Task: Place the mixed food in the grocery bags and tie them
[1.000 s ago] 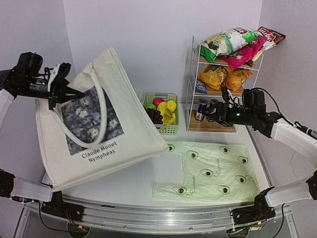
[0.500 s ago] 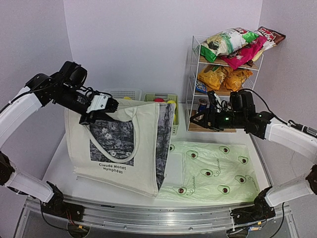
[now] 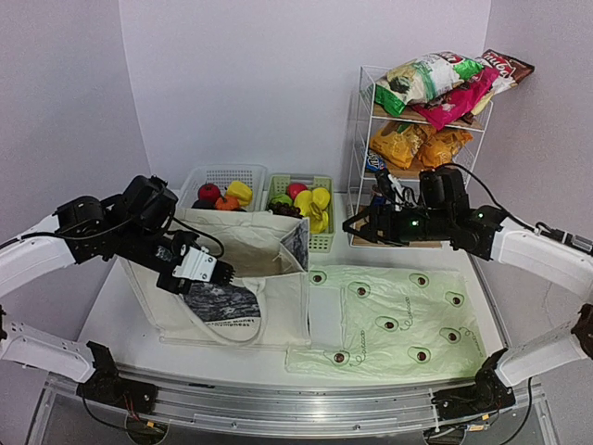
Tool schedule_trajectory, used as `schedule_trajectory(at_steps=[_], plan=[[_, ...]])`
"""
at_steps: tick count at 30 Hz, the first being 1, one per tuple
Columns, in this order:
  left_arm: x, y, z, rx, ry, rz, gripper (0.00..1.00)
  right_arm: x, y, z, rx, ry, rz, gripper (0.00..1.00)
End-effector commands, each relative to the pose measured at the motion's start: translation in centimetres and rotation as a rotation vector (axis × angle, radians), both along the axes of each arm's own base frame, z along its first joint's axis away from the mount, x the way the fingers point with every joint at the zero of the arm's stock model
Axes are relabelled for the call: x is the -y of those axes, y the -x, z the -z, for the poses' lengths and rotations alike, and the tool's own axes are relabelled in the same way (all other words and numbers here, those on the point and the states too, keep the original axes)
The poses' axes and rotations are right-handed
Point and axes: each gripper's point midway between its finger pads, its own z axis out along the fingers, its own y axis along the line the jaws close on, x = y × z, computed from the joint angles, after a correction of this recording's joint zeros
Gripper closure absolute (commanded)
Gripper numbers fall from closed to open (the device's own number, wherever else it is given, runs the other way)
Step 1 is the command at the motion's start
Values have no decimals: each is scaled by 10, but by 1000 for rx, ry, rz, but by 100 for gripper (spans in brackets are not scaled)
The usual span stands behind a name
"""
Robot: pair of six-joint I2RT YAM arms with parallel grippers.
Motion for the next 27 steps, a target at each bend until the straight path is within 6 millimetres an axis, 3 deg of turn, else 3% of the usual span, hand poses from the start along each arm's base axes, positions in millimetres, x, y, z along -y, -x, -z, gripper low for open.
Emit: schedule_trajectory(at_steps=[1,5,8,12,16,21,24,26,27], plan=[[7,27,6,-53,-9,17,95,-28,7,-24,33,22,9,21],[8,44,8,-153,-25,26,78,-45,17,-40,17,51,70,16],[13,50,-14,-199,18,23,53,-48,26,-49,-9,42,85,13],[17,53,-45,-234,53,11,29,-49,31,-55,-30,31,94,13],[17,55,-70,-233,94,12,15,-64,35,-63,-88,15,79,12],[18,55,-91,-246,166,-26,7,-75,37,-64,-87,172,146,11],[30,33,-128,-212,273,-120,2,-77,37,-53,-98,199,161,10],[38,-1,-149,-164,298,-214,1,-78,37,-49,-103,207,161,10],[35,-23,-148,-160,260,-281,1,-79,37,-51,-97,207,156,10]])
